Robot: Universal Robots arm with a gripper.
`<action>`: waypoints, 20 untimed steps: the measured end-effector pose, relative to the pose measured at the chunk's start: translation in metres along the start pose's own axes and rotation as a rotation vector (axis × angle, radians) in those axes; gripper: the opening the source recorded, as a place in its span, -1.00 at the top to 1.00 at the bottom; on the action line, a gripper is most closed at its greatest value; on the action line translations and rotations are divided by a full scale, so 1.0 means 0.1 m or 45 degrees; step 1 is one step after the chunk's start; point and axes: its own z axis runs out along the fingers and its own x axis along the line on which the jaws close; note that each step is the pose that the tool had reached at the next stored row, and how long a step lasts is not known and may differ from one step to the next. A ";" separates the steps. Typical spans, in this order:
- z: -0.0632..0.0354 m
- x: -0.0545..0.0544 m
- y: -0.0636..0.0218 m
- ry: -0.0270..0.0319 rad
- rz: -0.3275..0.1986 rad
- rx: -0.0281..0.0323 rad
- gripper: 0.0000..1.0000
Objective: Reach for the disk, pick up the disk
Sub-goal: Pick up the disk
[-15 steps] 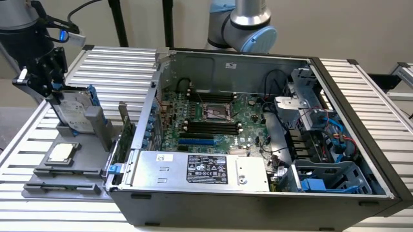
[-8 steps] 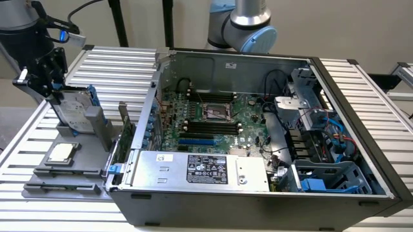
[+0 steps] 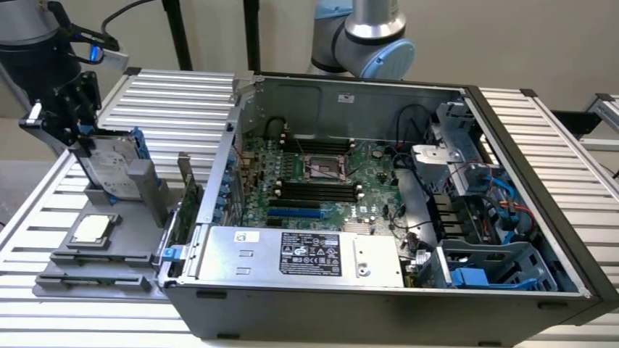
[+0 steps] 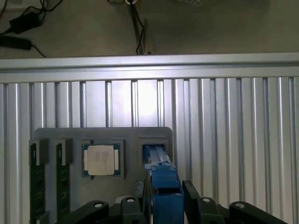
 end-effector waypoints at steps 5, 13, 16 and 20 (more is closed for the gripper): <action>0.001 -0.02 0.004 0.0138 -0.010 0.0004 0.11; 0.001 -0.03 0.005 0.0188 -0.019 0.0006 0.11; 0.002 -0.03 0.006 0.0198 -0.021 0.0008 0.15; 0.002 -0.03 0.006 0.0210 -0.023 0.0008 0.29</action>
